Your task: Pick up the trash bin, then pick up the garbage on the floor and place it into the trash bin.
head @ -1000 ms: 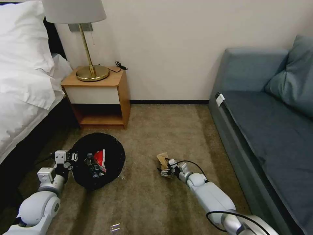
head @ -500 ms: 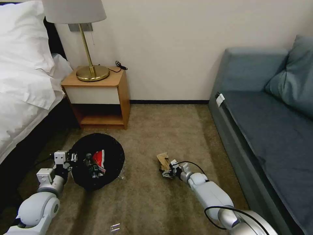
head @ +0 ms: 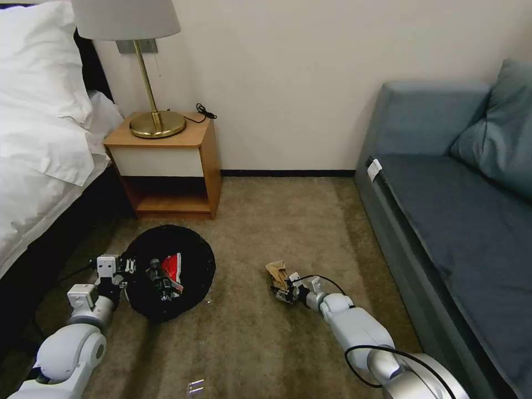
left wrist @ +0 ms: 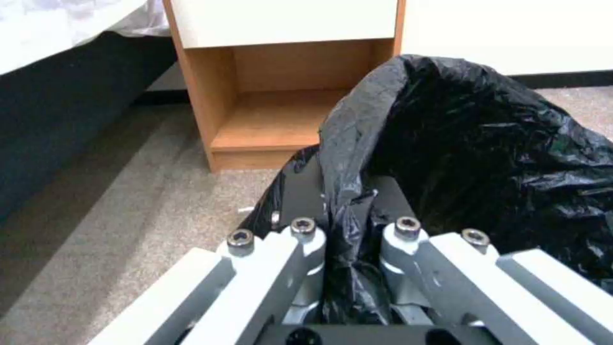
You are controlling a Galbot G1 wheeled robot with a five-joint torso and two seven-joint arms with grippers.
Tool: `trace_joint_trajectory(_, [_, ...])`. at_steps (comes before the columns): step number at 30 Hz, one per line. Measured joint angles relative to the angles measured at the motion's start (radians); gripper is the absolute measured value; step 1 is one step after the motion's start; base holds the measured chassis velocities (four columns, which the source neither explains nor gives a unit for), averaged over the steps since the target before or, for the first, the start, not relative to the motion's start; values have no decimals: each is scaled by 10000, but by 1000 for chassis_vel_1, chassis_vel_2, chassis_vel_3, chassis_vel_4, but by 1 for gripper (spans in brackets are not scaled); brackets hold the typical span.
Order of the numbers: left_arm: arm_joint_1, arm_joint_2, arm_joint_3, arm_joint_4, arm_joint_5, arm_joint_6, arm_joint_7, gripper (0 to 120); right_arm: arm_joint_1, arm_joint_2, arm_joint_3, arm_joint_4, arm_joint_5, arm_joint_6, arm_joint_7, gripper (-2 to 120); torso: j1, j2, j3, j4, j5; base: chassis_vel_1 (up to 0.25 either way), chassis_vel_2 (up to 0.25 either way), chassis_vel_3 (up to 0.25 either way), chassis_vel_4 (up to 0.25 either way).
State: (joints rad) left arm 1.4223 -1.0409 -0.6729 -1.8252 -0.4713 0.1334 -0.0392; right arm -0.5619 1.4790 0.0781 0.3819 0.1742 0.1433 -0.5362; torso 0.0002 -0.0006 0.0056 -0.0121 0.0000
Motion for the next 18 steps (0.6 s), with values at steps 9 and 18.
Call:
trace_joint_trajectory(9, [21,-45,30,-9,47,-1,47,5,-162,-113,47,390,153,76,-113,0,0,0,0,0,1,0,0,0,0])
trace_joint_trajectory(18, [-159,-76,208,157,123,-23,61,5,-449,-574,257,1760,397,346,-621,0,0,0,0,0,2,0,0,0,0])
